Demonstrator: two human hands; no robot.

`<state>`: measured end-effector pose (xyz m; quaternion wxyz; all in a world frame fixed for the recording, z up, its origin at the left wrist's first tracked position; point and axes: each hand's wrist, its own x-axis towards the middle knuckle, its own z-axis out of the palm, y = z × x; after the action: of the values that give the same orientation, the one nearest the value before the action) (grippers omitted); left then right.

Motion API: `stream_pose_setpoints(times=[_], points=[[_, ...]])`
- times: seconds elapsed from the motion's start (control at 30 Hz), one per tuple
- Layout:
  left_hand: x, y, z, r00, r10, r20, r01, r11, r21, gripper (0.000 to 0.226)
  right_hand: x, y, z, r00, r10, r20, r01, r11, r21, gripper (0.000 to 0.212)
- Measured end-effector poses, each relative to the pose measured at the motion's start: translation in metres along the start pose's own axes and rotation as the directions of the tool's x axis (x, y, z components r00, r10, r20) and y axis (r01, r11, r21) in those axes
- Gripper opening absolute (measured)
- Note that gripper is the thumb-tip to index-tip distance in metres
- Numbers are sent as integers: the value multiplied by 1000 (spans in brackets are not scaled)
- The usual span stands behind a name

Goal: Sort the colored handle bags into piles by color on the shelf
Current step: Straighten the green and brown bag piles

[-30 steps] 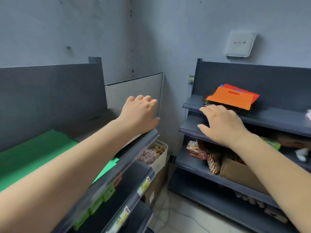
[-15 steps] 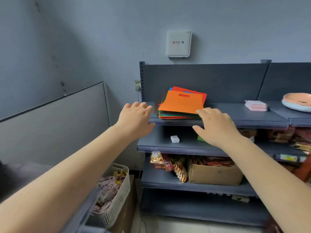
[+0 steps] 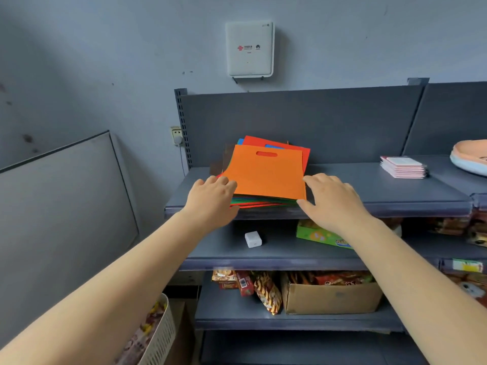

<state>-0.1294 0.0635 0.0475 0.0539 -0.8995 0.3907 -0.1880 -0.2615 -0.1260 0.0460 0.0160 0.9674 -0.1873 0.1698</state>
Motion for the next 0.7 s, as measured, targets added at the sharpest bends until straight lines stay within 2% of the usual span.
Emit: stream_pose_setpoints(times=[0.23, 0.33, 0.7], points=[[72, 7, 61, 996, -61, 64, 67, 992, -108, 47, 72, 44, 54, 991, 34, 130, -50, 991, 125, 53], [91, 4, 82, 993, -99, 65, 105, 990, -98, 42, 93, 53, 74, 983, 62, 174, -95, 977, 189, 46], [143, -3, 126, 997, -79, 9, 78, 938, -339, 51, 151, 78, 119, 939, 270, 211, -332, 871, 361, 38]])
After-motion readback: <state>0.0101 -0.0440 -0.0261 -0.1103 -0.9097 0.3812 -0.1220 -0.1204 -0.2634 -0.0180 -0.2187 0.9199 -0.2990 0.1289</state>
